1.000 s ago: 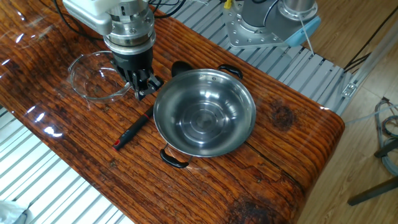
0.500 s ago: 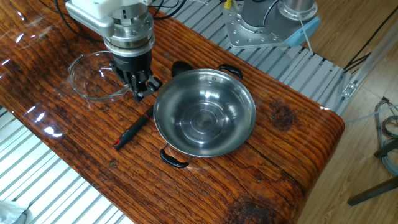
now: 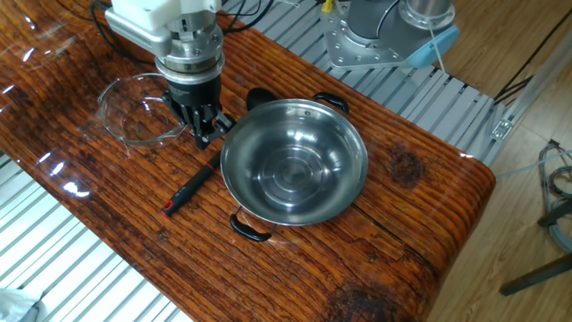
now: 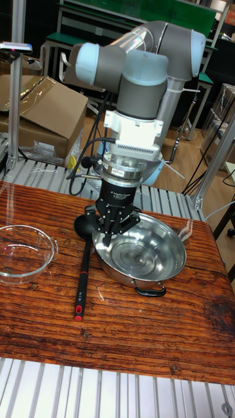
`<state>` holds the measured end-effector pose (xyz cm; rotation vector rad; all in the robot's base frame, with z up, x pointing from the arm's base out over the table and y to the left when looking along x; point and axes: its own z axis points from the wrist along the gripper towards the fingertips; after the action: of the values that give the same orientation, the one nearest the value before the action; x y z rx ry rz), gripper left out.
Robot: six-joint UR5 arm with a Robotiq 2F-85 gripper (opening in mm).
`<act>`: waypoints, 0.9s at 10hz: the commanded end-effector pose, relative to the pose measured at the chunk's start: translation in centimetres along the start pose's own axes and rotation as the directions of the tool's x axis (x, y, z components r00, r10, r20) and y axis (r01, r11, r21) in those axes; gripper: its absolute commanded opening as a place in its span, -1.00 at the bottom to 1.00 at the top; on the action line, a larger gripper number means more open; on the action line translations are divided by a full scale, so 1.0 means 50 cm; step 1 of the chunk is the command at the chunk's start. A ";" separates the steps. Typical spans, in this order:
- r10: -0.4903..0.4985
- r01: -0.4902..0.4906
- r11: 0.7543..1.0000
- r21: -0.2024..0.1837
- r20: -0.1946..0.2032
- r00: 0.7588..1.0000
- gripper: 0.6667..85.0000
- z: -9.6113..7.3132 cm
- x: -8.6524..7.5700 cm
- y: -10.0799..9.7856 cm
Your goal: Scoop water with a large spoon from one bowl to another
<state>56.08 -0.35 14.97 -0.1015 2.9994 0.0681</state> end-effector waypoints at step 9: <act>-0.003 0.004 0.999 -0.032 0.051 0.999 -0.99 0.027 0.000 -0.002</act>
<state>56.10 -0.28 13.49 -0.1047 2.9526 0.1165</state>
